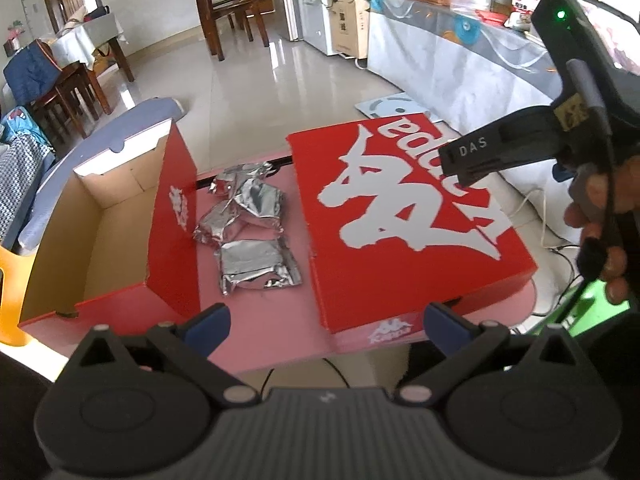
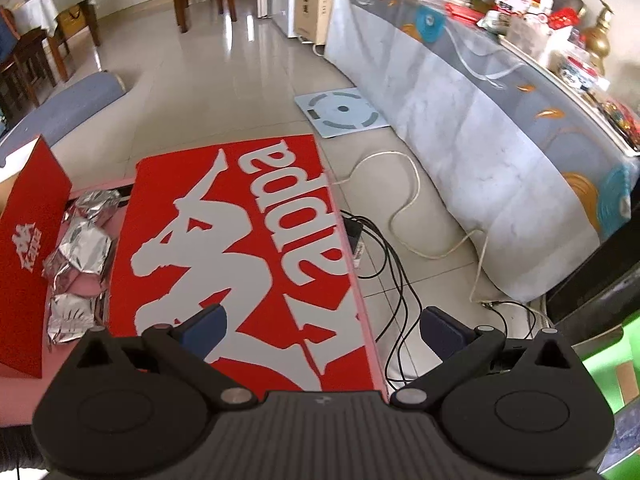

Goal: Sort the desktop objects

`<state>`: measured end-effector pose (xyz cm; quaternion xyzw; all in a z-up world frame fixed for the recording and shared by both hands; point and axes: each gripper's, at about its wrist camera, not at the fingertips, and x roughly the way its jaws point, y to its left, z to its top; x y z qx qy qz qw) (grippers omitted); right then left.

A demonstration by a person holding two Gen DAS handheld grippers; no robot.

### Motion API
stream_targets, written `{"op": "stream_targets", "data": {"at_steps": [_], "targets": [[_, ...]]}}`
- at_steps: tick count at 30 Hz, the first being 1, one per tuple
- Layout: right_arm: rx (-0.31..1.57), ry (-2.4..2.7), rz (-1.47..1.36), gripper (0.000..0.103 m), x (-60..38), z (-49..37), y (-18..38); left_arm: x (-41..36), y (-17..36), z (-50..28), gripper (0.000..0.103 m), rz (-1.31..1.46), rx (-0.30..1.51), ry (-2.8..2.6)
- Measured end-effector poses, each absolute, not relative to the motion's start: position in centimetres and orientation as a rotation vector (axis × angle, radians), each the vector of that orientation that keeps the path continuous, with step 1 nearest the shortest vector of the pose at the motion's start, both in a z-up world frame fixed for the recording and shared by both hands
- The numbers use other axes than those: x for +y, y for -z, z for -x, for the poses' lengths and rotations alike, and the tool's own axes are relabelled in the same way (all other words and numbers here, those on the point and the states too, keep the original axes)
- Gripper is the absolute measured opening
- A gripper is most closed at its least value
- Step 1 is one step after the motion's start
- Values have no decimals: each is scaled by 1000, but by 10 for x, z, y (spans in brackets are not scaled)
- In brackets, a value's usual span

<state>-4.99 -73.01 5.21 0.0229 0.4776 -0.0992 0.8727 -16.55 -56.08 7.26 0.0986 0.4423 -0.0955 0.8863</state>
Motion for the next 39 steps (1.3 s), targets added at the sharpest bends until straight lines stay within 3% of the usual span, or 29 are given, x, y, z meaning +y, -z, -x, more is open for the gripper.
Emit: {"op": "stream_targets", "data": {"at_steps": [39], "targets": [[1005,244,-30,103,-727,46,-51,-586,-93,186,103,-180,870,328]]}}
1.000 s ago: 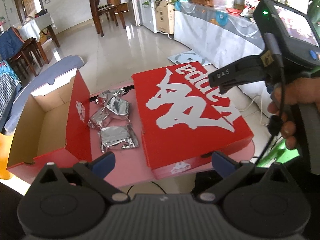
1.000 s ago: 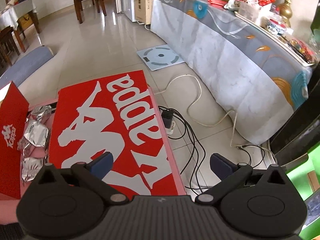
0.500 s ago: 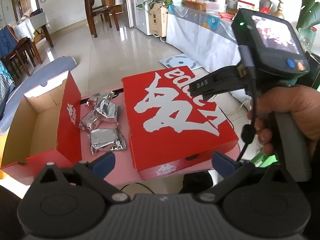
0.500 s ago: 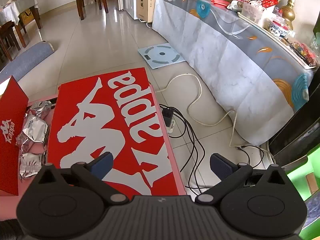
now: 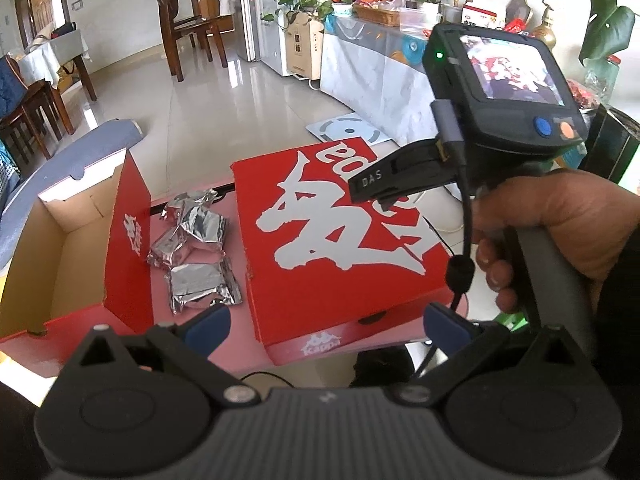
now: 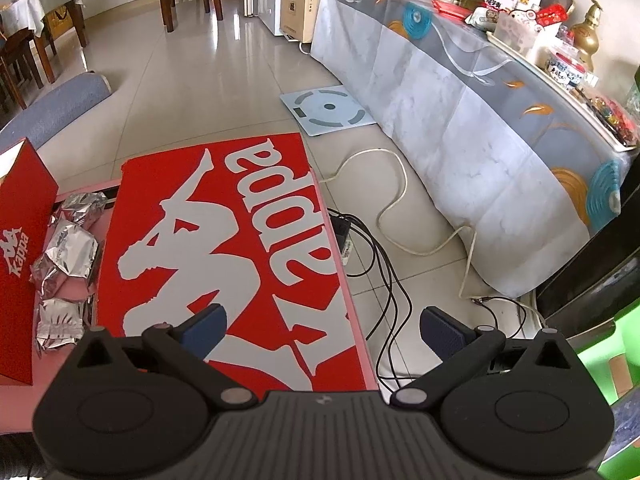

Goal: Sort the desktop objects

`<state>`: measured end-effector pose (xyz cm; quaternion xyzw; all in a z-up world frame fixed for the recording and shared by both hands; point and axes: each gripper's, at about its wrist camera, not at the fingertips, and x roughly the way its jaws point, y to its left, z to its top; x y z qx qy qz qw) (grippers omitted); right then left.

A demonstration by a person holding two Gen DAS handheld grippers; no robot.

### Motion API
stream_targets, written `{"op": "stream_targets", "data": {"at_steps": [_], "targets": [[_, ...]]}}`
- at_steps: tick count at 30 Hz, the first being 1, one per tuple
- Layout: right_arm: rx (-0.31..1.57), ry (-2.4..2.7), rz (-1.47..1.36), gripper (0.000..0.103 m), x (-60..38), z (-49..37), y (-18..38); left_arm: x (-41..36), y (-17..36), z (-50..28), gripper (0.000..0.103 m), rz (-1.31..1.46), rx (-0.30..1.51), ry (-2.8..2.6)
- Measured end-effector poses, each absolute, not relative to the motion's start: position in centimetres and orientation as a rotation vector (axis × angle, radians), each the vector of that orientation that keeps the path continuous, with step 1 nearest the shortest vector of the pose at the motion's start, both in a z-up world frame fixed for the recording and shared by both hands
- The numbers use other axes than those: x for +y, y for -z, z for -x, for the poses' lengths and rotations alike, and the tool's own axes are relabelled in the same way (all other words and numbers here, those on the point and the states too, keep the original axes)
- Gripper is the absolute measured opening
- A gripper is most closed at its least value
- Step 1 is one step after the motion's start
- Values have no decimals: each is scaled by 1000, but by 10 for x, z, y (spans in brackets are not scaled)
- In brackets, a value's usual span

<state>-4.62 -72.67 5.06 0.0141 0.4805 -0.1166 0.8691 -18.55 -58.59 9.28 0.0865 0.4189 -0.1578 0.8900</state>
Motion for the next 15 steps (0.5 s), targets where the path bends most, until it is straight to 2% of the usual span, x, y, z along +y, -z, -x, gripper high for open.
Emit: {"op": "stream_targets", "data": {"at_steps": [15], "targets": [[1006,210,24,103,-706,38,-50,-572,-86,172,103,-134,909,316]]}}
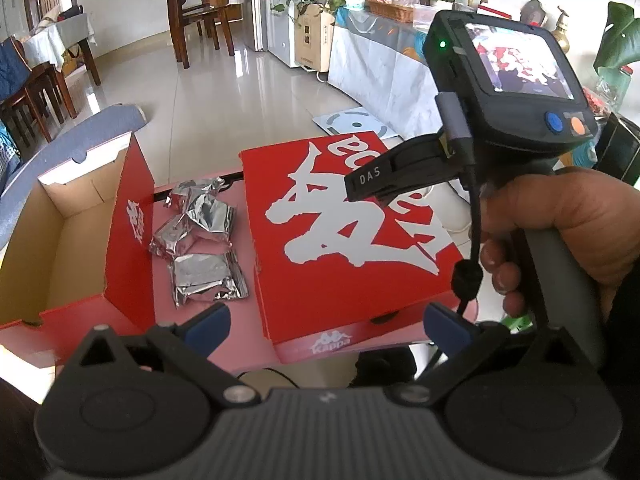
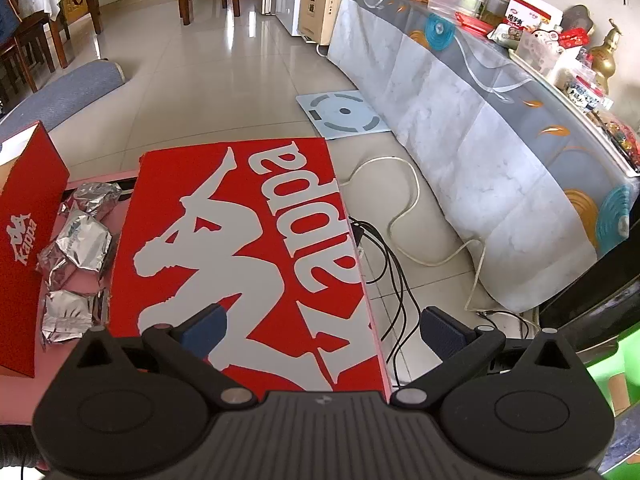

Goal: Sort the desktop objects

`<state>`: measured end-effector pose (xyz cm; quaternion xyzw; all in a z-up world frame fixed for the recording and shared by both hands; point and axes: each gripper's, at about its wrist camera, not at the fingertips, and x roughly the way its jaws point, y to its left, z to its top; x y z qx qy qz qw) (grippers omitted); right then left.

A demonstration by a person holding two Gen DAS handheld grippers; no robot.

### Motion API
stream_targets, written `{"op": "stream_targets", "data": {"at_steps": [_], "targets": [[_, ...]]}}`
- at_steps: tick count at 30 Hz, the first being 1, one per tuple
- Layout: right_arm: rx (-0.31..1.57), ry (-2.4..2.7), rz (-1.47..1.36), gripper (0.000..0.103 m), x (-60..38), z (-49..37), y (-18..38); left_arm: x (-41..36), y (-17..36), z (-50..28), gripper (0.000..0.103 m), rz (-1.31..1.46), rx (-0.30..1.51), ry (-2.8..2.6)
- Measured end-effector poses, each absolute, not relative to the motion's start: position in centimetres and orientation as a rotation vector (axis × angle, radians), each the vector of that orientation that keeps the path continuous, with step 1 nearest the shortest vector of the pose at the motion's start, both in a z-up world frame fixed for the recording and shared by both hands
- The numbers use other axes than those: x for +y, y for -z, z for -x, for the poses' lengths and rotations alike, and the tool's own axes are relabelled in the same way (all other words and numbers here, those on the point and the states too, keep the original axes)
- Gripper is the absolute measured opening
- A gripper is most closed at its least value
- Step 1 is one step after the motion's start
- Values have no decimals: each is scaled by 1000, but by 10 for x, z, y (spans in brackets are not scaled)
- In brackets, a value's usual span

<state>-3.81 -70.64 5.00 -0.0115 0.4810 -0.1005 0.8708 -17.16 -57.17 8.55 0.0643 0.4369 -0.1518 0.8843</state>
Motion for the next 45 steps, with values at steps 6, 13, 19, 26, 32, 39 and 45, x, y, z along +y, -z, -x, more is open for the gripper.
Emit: {"op": "stream_targets", "data": {"at_steps": [6,13,19,26,32,39,45], "targets": [[986,196,29,103,-699,36,-53,-566,-81,165,103,-128,921,307],[958,146,58,103,-681,34,-55,-556,-80,157,103,-119,926,287],[956,108,76,103,-669,31,-54,-549,-78,151,103,-107,935,280],[945,62,57,103,-660,29,-55,-541,-74,144,103,-102,945,284],[944,46,65,103,-647,25,-54,-531,-70,137,103,-81,964,278],[953,7,31,103,-634,22,-52,-512,-68,128,103,-91,960,244],[962,-48,21,103,-621,19,-51,-489,-67,120,103,-110,948,243]]}}
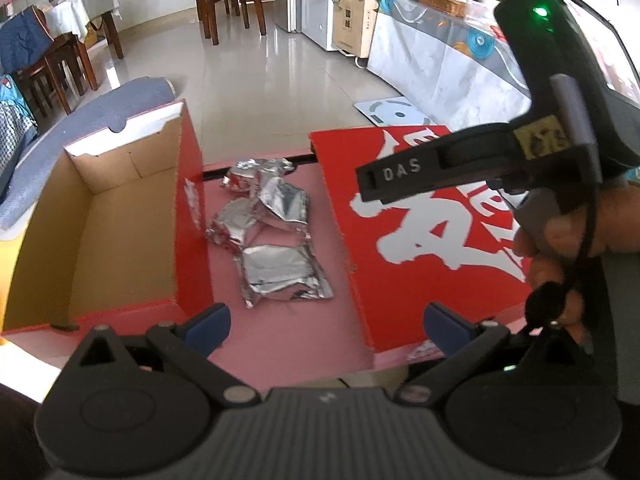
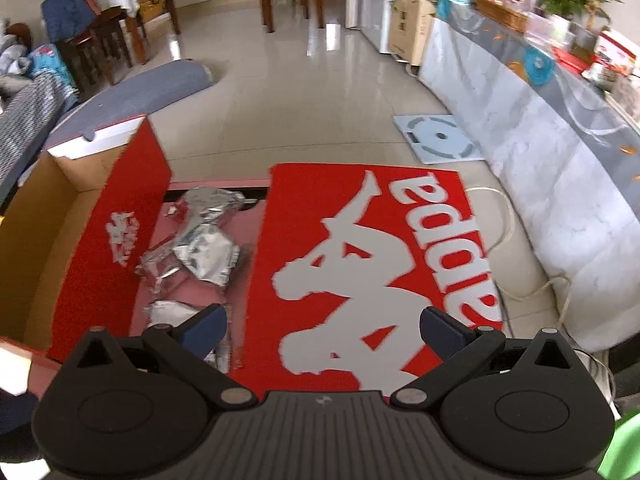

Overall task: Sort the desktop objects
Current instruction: 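Move the open right tool back above the silver foil packets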

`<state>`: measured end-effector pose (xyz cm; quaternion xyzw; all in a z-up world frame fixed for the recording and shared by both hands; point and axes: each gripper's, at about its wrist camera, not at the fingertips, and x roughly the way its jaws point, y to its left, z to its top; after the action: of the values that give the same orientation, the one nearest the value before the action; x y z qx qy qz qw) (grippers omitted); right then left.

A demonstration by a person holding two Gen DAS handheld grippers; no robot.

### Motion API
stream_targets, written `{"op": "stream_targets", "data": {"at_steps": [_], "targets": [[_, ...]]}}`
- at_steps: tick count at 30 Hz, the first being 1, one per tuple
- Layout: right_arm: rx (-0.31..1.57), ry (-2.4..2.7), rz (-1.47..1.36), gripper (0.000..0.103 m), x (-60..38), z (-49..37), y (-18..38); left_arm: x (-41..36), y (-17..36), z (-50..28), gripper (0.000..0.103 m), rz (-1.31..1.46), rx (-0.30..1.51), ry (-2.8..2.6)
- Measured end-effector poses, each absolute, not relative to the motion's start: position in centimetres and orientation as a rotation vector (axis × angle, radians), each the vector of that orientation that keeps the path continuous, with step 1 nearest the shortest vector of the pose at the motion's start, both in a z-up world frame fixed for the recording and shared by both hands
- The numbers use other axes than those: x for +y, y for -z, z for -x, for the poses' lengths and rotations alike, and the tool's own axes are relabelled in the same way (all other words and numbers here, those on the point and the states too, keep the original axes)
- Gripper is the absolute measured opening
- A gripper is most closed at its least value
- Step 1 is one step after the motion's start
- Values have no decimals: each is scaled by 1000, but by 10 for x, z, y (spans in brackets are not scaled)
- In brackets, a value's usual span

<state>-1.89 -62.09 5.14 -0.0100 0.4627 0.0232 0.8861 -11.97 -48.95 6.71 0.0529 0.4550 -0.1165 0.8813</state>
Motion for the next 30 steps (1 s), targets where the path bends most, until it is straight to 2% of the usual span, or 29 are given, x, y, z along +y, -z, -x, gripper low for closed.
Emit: {"op": "stream_targets", "data": {"at_steps": [30], "targets": [[961,-56,73,103,-597,9,-53,-480,-69,121,103,-96,960,280]]}}
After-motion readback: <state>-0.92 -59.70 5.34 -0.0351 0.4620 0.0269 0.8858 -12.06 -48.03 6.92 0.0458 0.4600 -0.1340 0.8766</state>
